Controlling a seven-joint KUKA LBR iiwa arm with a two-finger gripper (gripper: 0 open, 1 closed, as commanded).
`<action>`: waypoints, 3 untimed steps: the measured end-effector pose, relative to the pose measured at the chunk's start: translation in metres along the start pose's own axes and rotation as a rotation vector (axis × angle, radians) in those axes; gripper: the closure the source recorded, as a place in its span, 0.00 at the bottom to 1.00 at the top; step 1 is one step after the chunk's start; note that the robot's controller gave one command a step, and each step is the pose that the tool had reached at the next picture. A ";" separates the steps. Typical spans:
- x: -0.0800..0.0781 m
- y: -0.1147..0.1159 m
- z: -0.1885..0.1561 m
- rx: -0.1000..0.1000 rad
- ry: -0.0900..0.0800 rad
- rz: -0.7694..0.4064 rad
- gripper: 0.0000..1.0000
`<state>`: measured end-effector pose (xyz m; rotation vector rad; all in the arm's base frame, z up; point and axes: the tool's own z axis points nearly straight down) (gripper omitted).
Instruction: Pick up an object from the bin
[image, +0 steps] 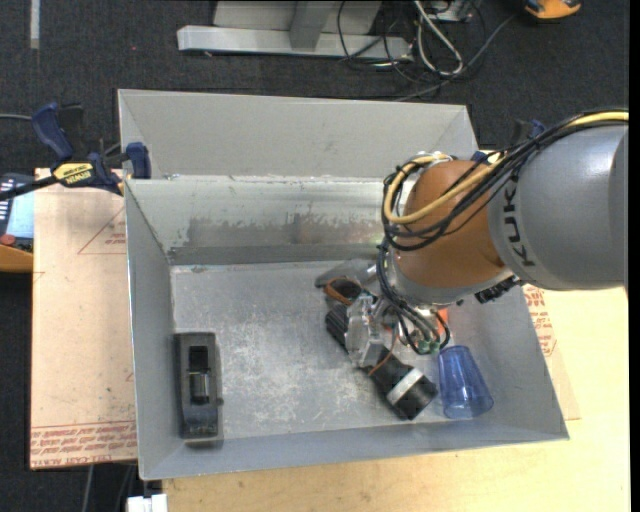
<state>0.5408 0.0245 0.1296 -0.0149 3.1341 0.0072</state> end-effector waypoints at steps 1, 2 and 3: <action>-0.055 -0.053 -0.016 0.002 -0.007 -0.026 1.00; -0.074 -0.044 -0.018 -0.004 0.002 -0.013 0.00; -0.074 -0.044 -0.018 -0.005 0.002 -0.012 0.00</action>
Offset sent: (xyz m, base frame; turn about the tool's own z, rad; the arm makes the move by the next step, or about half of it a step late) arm 0.0738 -0.0437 0.0181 -0.0122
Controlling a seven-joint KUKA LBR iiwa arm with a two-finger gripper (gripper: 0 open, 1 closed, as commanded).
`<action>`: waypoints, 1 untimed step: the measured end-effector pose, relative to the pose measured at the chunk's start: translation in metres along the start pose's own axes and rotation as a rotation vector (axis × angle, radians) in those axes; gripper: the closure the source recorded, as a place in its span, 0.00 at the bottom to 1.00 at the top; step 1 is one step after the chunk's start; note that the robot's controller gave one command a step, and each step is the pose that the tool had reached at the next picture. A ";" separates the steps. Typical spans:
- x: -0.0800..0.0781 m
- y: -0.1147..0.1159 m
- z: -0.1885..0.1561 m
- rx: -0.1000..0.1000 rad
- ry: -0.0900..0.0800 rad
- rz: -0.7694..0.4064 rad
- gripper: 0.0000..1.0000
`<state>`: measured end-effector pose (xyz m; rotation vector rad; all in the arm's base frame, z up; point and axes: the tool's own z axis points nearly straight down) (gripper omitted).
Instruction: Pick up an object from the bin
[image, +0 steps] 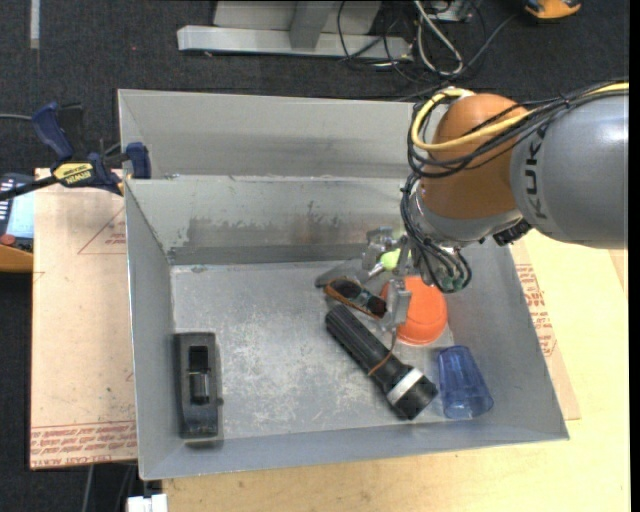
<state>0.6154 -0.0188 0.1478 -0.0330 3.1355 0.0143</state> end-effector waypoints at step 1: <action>0.003 0.014 0.048 -0.001 -0.005 0.047 0.00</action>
Offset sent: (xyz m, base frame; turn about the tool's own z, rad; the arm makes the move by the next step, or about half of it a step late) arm 0.0074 -0.0137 -0.0522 0.0427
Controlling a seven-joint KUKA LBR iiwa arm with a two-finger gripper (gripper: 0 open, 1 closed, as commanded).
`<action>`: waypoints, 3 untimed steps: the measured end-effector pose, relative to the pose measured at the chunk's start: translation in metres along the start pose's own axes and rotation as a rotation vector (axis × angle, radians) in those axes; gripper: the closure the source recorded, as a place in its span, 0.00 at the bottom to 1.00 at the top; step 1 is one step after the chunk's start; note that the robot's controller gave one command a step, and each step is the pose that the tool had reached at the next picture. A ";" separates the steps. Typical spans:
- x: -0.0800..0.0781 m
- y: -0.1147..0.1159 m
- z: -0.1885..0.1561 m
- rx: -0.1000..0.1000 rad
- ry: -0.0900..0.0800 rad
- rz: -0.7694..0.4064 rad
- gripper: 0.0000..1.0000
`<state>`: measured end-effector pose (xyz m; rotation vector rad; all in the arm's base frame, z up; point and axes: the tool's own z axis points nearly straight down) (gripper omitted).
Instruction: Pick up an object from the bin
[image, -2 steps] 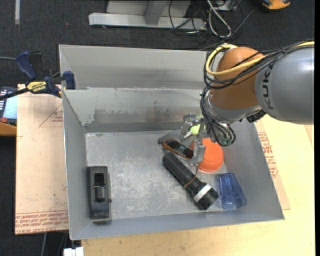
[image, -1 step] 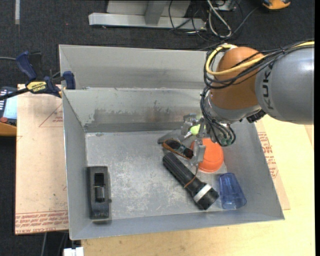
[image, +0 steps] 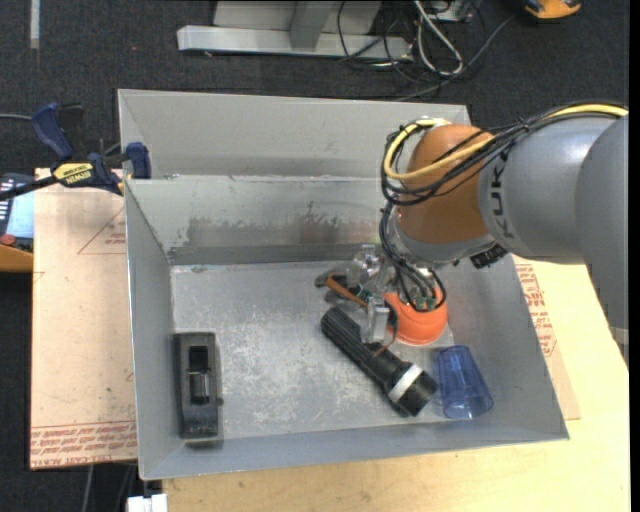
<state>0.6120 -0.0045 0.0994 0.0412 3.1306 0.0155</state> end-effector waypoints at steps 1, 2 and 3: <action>-0.014 -0.029 0.002 0.001 -0.003 0.000 0.00; -0.022 -0.050 0.027 -0.006 -0.004 0.015 0.00; -0.023 -0.014 0.026 -0.003 -0.010 0.015 1.00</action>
Offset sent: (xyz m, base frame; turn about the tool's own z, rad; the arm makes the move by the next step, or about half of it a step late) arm 0.0182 -0.0510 -0.0294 0.0112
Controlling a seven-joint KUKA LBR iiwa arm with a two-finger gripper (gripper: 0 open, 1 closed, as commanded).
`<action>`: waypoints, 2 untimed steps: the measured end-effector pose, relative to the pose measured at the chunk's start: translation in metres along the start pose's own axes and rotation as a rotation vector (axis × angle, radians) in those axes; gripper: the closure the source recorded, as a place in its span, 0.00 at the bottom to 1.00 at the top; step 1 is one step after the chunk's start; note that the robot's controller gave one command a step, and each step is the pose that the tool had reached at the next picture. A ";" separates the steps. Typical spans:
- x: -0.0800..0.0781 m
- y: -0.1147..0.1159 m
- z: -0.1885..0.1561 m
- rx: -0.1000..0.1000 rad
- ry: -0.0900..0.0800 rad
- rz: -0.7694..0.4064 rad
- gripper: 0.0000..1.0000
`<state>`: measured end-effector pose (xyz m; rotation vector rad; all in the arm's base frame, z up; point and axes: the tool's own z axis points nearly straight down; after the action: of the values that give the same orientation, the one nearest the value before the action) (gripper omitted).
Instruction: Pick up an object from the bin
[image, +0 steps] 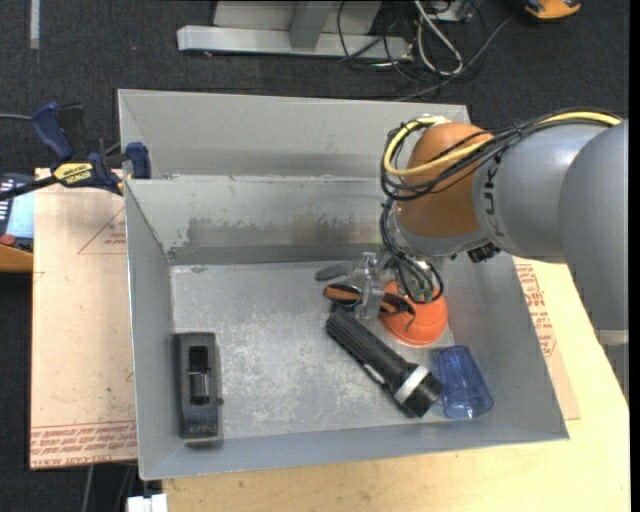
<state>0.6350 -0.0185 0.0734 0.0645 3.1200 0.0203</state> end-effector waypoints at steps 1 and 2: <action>0.000 0.000 0.000 0.000 0.000 0.000 1.00; 0.064 0.027 0.001 -0.002 0.000 -0.091 1.00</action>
Offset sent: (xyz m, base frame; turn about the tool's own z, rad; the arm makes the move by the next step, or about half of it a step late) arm -0.0618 0.0281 -0.0025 -0.0918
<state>0.5723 0.0115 0.0715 -0.0781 3.1192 0.0219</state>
